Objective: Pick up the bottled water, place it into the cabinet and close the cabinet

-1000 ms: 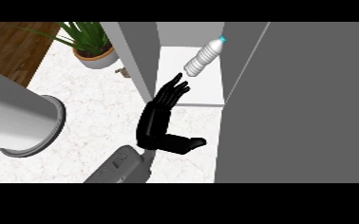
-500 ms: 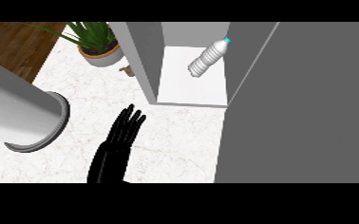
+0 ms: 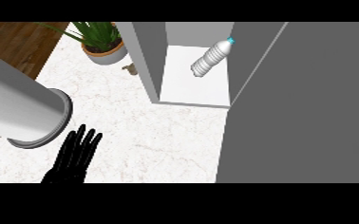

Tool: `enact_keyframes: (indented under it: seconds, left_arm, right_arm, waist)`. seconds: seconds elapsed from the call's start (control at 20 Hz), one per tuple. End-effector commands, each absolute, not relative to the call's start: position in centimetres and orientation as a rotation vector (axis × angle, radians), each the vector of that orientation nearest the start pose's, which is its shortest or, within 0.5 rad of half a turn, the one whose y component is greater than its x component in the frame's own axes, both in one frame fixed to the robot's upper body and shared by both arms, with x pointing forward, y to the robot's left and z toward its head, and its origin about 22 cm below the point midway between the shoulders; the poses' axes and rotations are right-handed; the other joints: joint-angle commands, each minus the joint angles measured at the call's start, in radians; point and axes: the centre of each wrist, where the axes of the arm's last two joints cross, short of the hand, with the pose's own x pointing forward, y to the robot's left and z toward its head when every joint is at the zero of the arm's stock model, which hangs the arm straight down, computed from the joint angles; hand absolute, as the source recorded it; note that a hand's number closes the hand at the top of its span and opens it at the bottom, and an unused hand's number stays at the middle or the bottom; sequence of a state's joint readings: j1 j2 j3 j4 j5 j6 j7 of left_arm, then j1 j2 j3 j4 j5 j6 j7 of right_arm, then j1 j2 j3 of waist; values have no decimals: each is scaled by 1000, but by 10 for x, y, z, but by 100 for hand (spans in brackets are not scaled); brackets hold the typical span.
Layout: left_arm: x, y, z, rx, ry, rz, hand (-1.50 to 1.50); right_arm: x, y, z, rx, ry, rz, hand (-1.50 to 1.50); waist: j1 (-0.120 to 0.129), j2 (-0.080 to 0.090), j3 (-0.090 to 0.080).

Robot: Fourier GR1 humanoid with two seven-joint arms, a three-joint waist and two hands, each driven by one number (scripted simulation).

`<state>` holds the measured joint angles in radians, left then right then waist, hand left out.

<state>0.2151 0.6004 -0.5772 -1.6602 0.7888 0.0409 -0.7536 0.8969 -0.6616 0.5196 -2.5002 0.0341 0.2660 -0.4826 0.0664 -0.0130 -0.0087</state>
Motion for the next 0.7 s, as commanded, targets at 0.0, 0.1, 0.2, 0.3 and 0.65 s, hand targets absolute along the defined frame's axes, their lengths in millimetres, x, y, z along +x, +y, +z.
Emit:
enact_keyframes:
  seconds: [0.0,0.1,0.2,0.3,0.65]
  left_arm:
    - [134,290,-13,-481,-1826,107,-150]
    - [134,299,-12,-462,-1833,109,-150]
    - [122,307,-15,-510,-1822,87,-150]
    - [119,319,-6,-517,-1824,71,-150]
    - [118,343,1,-541,-1815,39,-150]
  right_arm:
    - [32,-211,166,635,-1868,795,150]
    - [33,-205,165,676,-1835,755,150]
    - [36,-200,159,659,-1814,733,150]
    - [38,-198,160,699,-1770,756,150]
    - [64,-186,150,743,-1748,983,150]
  waist:
    - [-3,4,-1]
    - [8,15,-2]
    - [20,17,-3]
    - [32,21,-3]
    - [69,31,-4]
